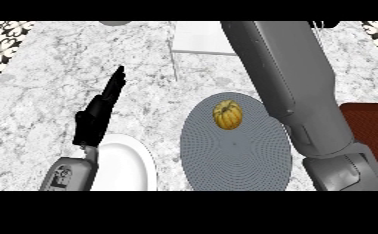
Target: Pick the cupcake from the placemat and place it in the tiered shelf
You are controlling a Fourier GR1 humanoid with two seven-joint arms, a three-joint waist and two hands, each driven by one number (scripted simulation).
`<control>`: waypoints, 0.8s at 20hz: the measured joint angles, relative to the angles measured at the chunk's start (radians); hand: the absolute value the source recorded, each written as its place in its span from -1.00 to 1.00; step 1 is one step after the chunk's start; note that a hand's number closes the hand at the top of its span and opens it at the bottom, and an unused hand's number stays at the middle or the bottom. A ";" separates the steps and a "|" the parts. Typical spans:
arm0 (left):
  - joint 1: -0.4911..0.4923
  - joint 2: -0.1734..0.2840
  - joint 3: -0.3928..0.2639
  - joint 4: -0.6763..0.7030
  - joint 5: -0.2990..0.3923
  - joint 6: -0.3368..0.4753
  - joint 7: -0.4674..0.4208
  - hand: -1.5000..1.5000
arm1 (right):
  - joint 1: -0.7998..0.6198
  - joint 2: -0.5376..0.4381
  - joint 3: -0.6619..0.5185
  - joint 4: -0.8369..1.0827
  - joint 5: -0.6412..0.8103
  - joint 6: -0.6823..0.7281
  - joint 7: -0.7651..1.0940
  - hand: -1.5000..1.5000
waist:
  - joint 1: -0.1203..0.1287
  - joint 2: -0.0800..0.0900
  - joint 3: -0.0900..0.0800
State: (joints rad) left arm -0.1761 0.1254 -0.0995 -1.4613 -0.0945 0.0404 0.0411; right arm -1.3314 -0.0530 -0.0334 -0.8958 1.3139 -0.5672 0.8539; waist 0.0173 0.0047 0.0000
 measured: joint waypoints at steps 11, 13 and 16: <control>0.005 0.007 0.025 0.024 0.005 -0.017 -0.024 0.00 | 0.019 -0.049 -0.034 0.096 0.143 0.024 0.129 -1.00 | -0.014 -0.006 -0.001; -0.002 0.013 0.034 0.023 0.006 -0.019 -0.018 0.00 | 0.041 -0.048 -0.038 0.074 0.158 0.028 0.145 -1.00 | -0.015 -0.006 -0.001; -0.005 0.006 0.033 0.036 0.002 -0.018 -0.025 0.00 | 0.066 -0.042 -0.055 0.027 0.153 0.019 0.152 -1.00 | -0.015 -0.006 0.000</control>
State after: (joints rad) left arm -0.1810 0.1313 -0.0661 -1.4256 -0.0927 0.0222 0.0157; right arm -1.2652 -0.0948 -0.0880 -0.8691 1.4671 -0.5483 1.0056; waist 0.0020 -0.0010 -0.0002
